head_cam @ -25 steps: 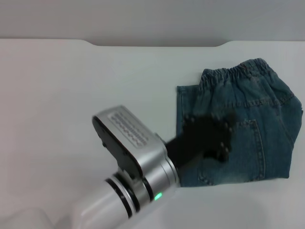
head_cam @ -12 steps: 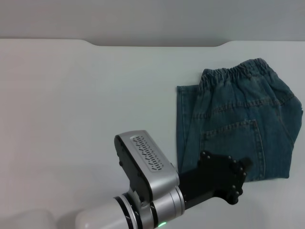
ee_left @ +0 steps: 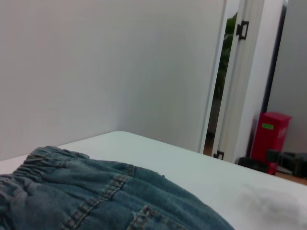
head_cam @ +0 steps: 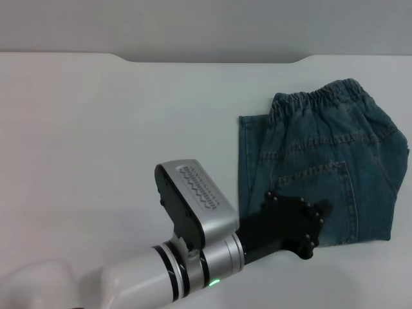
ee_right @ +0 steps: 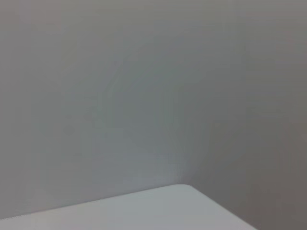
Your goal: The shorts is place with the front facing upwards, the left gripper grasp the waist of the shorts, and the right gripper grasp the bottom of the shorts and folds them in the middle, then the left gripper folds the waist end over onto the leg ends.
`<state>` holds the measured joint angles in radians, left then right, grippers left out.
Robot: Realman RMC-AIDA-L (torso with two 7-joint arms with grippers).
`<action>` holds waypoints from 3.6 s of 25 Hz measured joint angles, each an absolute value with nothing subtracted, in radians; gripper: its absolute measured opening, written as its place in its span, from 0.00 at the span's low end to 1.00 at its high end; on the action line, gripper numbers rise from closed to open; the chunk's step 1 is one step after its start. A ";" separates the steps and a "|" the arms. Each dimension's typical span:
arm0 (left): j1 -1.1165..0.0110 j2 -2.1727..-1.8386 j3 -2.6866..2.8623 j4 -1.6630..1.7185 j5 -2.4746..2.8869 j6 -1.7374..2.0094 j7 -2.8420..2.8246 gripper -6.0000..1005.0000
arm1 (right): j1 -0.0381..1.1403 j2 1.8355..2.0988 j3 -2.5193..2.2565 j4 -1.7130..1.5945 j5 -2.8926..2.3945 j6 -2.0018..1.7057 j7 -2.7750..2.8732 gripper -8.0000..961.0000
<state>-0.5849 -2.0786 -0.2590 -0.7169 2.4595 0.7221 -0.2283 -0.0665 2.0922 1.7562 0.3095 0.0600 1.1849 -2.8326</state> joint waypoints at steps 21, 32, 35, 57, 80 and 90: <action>-0.698 -2.078 -0.262 -0.728 2.535 0.652 -0.247 0.00 | -0.054 2.092 1.683 0.308 0.061 1.207 -2.819 0.01; -0.714 -2.079 -0.322 -0.668 2.533 0.577 -0.259 0.00 | -0.060 2.092 1.647 0.309 0.063 1.265 -2.803 0.01; -0.722 -2.079 -0.326 -0.650 2.532 0.556 -0.262 0.00 | -0.062 2.092 1.646 0.308 0.064 1.290 -2.790 0.01; -0.542 -2.079 -0.615 -0.591 2.532 0.790 -0.169 0.00 | 0.019 2.087 1.355 0.463 -0.094 1.046 -2.878 0.01; -0.562 -2.078 -0.614 -0.618 2.533 0.783 -0.169 0.00 | 0.285 2.086 1.051 0.463 0.061 0.799 -2.852 0.01; -0.570 -2.078 -0.608 -0.612 2.533 0.776 -0.169 0.00 | 0.233 2.087 1.098 0.465 0.075 0.799 -2.858 0.01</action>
